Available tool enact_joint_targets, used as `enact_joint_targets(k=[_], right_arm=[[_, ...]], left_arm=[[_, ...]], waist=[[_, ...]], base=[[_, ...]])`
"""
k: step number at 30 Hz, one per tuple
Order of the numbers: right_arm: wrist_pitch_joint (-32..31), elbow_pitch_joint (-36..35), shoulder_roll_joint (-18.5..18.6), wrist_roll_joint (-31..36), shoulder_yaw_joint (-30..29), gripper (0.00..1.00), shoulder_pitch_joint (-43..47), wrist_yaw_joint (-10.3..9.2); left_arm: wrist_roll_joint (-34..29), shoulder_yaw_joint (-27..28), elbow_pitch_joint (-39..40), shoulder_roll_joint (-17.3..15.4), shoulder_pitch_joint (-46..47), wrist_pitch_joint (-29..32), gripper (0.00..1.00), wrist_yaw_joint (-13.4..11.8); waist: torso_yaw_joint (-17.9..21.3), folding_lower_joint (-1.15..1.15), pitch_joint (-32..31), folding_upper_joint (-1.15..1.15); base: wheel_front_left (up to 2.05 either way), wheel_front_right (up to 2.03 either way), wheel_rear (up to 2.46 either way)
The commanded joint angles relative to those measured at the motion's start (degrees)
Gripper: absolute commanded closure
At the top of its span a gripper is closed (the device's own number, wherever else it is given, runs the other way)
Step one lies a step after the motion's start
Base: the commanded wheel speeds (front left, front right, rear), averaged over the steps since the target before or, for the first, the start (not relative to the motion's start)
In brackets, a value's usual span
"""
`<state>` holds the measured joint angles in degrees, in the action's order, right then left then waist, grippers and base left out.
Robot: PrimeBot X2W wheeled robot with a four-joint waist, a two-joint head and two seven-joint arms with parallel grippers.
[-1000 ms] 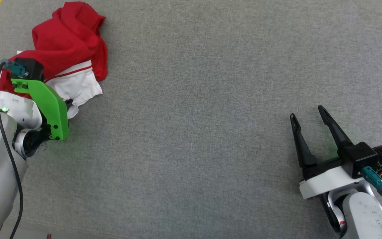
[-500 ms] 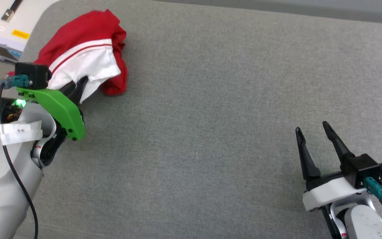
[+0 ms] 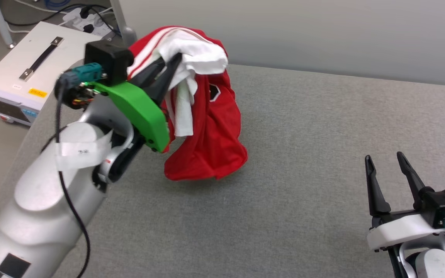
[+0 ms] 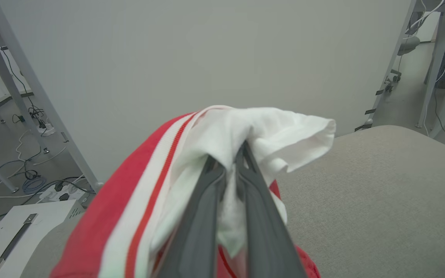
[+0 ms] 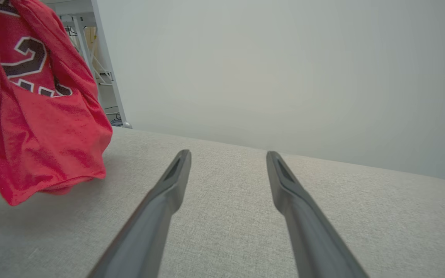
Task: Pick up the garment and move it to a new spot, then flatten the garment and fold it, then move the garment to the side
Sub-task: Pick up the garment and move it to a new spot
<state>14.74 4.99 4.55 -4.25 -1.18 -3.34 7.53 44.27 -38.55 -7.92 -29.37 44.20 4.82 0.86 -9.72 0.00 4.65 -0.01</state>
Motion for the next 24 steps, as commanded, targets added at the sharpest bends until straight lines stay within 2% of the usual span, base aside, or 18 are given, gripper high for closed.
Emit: enact_joint_targets(k=[1, 5, 6, 9, 11, 14, 15, 16, 17, 20, 24], right_arm=[[0.3, -0.5, 0.1, -0.1, -0.9, 0.00, 1.0, -0.04], [0.3, -1.2, -0.1, 0.2, -2.0, 0.00, 1.1, -0.04], [0.3, -1.6, -0.2, 0.4, -2.6, 0.00, 1.2, -0.04], [0.3, -1.9, -0.4, 0.4, -2.8, 0.00, 1.1, -0.04], [0.3, -2.0, -0.6, 0.4, -2.8, 0.00, 1.2, -0.04], [0.3, -2.1, -0.8, 0.6, -2.6, 0.00, 1.3, -0.04], [0.3, -2.0, -0.8, 0.5, -2.5, 0.00, 1.2, -0.04], [0.3, -2.1, -0.8, 0.5, -2.5, 0.00, 1.1, -0.04], [0.3, -2.1, -0.8, 0.4, -2.4, 0.00, 1.0, -0.04], [0.3, -2.0, -0.8, 0.3, -2.2, 0.00, 0.7, -0.04], [0.3, -1.9, -0.7, 0.4, -2.2, 0.00, 0.5, -0.04]], left_arm=[[-0.8, -1.1, 0.6, 2.0, 1.0, 0.6, 1.00, -0.6], [-3.1, -5.0, 0.2, 6.2, 1.1, 1.1, 1.00, -1.7], [-4.5, -7.3, -1.2, 8.9, 0.8, 0.7, 1.00, -2.4], [-6.3, -10.2, -4.4, 12.6, -0.1, -0.3, 1.00, -3.2], [-8.0, -14.3, -9.3, 16.6, -1.7, -1.0, 1.00, -3.0], [-8.0, -17.4, -14.6, 20.8, -4.1, -1.7, 1.00, -2.3], [-8.2, -18.5, -16.6, 22.1, -4.7, -2.2, 0.91, -2.1], [-8.7, -19.5, -18.0, 23.0, -5.1, -2.7, 0.25, -1.9], [-9.2, -20.4, -19.3, 23.7, -5.4, -3.4, 0.00, -1.7], [-8.6, -22.2, -22.1, 25.6, -6.4, -5.7, 0.00, -0.8], [-6.9, -22.8, -23.1, 26.3, -6.0, -8.6, 0.00, 0.3]], waist=[[3.3, 0.00, -1.7, 0.01], [6.6, 0.00, -1.6, 0.01], [8.9, 0.00, -1.3, 0.01], [11.8, 0.00, -0.6, 0.01], [14.6, 0.00, 0.1, 0.01], [16.7, 0.00, 0.7, 0.01], [17.3, 0.00, 1.0, 0.01], [17.7, 0.00, 1.2, 0.01], [18.1, 0.00, 1.5, 0.01], [18.5, 0.00, 1.9, 0.01], [17.4, 0.00, 1.7, 0.01]], base=[[0.00, 0.00, 0.00], [0.00, 0.00, 0.00], [0.00, 0.00, 0.00], [0.00, 0.00, 0.00], [0.00, 0.00, 0.00], [0.00, 0.00, 0.00], [0.00, 0.00, 0.00], [0.00, 0.00, 0.00], [0.00, 0.00, 0.00], [0.00, 0.00, 0.00], [0.00, 0.00, 0.00]])
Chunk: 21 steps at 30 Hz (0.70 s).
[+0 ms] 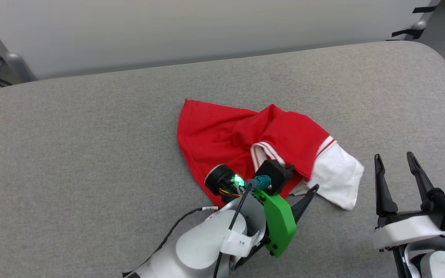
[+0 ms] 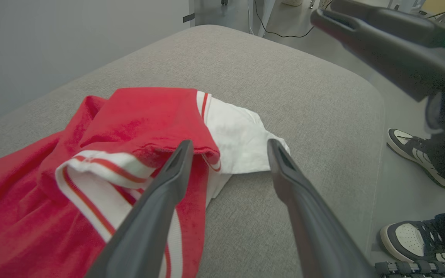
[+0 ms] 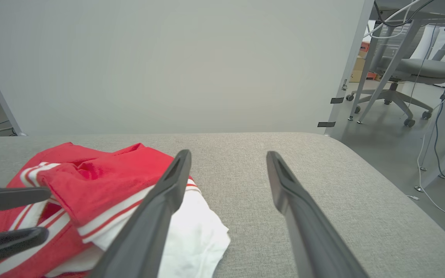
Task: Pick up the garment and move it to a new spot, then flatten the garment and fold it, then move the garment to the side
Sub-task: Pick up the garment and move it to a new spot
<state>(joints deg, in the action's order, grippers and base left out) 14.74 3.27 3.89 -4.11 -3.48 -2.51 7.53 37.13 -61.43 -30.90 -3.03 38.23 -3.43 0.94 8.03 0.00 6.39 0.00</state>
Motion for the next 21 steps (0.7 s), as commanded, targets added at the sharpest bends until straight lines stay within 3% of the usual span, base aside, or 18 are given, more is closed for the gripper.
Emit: enact_joint_targets(k=[1, 9, 15, 21], right_arm=[[0.3, -0.2, -0.1, 0.3, 0.2, 0.00, -0.3, -0.04], [0.3, 0.3, 0.8, -0.1, 0.7, 0.00, 1.0, -0.04], [0.3, 0.2, 1.4, -0.5, 0.7, 0.00, 2.3, -0.04], [0.3, -0.5, 1.3, -0.5, 0.5, 0.00, 3.7, -0.04]], left_arm=[[0.6, 0.2, -0.1, 0.1, 0.3, -1.3, 0.00, 0.3], [2.3, 4.4, -0.7, -0.9, 3.3, -7.9, 0.00, -2.4], [2.8, 10.5, 1.4, -7.4, 1.3, -10.9, 0.00, -5.3], [1.1, 18.5, 9.9, -14.7, -6.7, -11.5, 0.00, -8.4]], waist=[[-1.1, 0.00, -0.3, 0.00], [-7.0, 0.00, -4.2, 0.00], [-11.2, 0.00, -6.0, 0.00], [-13.9, 0.00, -6.5, 0.00]], base=[[0.00, 0.00, 0.00], [0.00, 0.00, 0.00], [0.00, 0.00, 0.00], [0.00, 0.00, 0.00]])
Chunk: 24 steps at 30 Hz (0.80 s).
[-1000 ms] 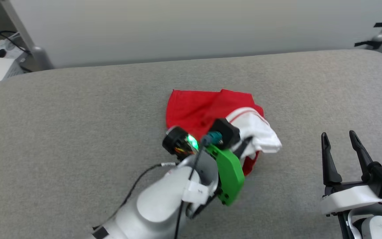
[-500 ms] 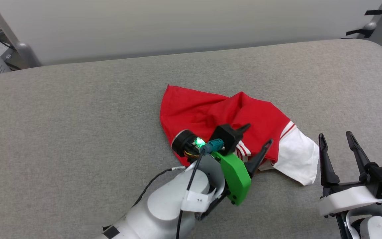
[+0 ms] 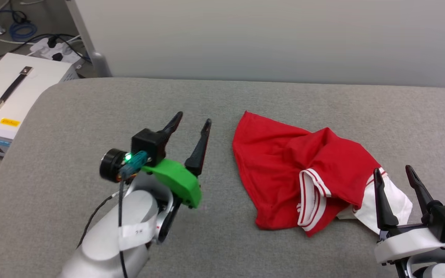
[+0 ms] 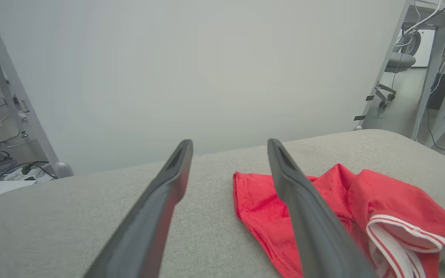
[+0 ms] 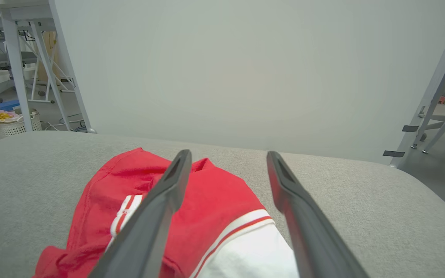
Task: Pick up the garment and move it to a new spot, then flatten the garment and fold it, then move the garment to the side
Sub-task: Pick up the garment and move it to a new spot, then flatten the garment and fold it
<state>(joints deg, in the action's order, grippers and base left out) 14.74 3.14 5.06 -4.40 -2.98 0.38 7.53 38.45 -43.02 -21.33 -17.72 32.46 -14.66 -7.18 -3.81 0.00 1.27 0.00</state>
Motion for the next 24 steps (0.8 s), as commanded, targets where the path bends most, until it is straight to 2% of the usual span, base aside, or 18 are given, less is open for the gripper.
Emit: enact_joint_targets(k=[1, 3, 6, 11, 17, 24], right_arm=[[0.3, -0.4, 0.1, -0.2, 0.1, 0.00, 1.0, -0.04], [0.3, -0.6, 0.0, -0.2, 0.3, 0.00, 1.3, -0.04], [0.3, -0.7, -0.1, -0.3, 0.4, 0.00, 1.8, -0.04], [0.3, -0.8, -0.5, -0.4, 0.6, 0.00, 2.7, -0.04], [0.3, -0.7, -0.7, -0.7, 0.9, 0.00, 3.4, -0.04], [0.3, -0.4, -0.6, -0.5, 1.3, 0.00, 3.7, -0.04]], left_arm=[[-1.1, 1.7, 2.5, -1.0, -3.2, -0.3, 0.00, -0.6], [-2.8, 4.7, 6.3, -2.4, -7.6, -0.3, 0.00, -1.2], [-5.1, 8.9, 11.3, -2.9, -14.2, -0.3, 0.00, -2.0], [-8.2, 15.8, 17.1, 0.3, -24.3, -0.3, 0.00, -2.2], [-12.9, 20.1, 18.1, 5.0, -30.4, -0.3, 0.00, 0.4], [-17.2, 23.9, 16.7, 8.6, -31.2, -0.3, 0.00, 4.1]], waist=[[-2.3, 0.00, -1.4, 0.00], [-2.7, 0.00, -1.5, 0.00], [-3.1, 0.00, -1.9, 0.00], [-3.5, 0.00, -2.4, 0.00], [-3.9, 0.00, -2.8, 0.00], [-4.4, 0.00, -3.2, 0.00]], base=[[0.00, 0.00, 0.00], [0.00, 0.00, 0.00], [0.00, 0.00, 0.00], [0.00, 0.00, 0.00], [0.00, 0.00, 0.00], [0.00, 0.00, 0.00]])
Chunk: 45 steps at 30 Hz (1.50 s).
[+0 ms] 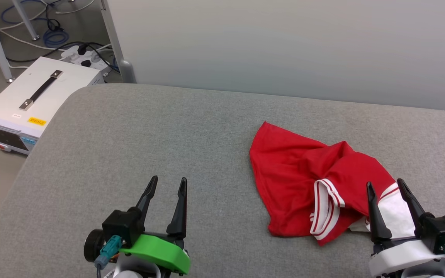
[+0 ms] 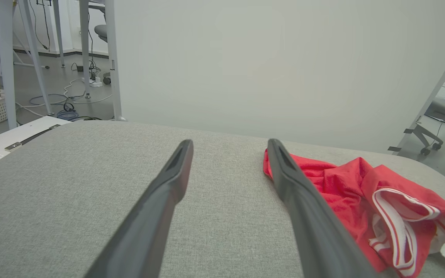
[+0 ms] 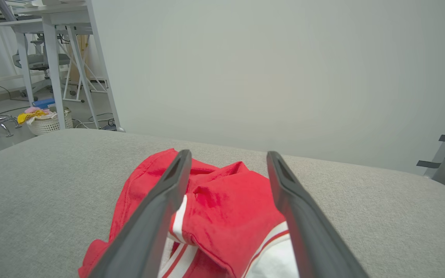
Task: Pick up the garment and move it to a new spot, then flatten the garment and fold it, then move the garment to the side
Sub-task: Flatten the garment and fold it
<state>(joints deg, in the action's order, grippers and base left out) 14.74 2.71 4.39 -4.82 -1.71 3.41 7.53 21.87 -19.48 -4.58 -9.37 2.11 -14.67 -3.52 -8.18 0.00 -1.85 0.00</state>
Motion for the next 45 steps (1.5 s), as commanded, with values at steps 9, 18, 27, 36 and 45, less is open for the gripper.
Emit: enact_joint_targets(k=[9, 18, 27, 36, 45], right_arm=[[-2.7, 1.7, 4.6, -2.5, 3.9, 0.00, -2.2, -0.04], [-31.1, 0.7, 17.5, -11.4, 19.7, 0.00, -14.3, -0.04], [-61.7, 5.7, 23.7, -24.1, 29.7, 0.00, -28.6, -0.04], [-72.5, 14.4, 24.1, -27.4, 33.2, 0.00, -33.5, -0.04], [-72.1, 21.4, 23.5, -29.3, 34.8, 0.96, -32.8, -0.04]], left_arm=[[-3.7, 2.7, -2.4, 3.5, -1.1, -0.3, 0.00, 4.1], [-5.3, 4.3, -3.4, 5.7, 0.8, -0.3, 0.00, 6.7], [-5.5, 3.7, -4.3, 6.4, 3.1, -0.3, 0.00, 7.8], [-2.4, 0.3, -4.1, 6.5, 4.4, -0.3, 0.00, 6.7], [-1.4, -1.8, -4.0, 6.5, 4.9, -0.3, 0.00, 5.6]], waist=[[-2.4, 0.00, 0.8, 0.00], [-8.3, 0.00, 5.2, 0.00], [-15.8, 0.00, 10.5, 0.00], [-22.3, 0.00, 14.1, 0.00], [-24.7, 0.00, 15.0, 0.00]], base=[[0.00, 0.00, 0.00], [0.00, 0.00, 0.00], [0.00, 0.00, 0.00], [0.00, 0.00, 0.00], [0.00, 0.00, 0.00]])
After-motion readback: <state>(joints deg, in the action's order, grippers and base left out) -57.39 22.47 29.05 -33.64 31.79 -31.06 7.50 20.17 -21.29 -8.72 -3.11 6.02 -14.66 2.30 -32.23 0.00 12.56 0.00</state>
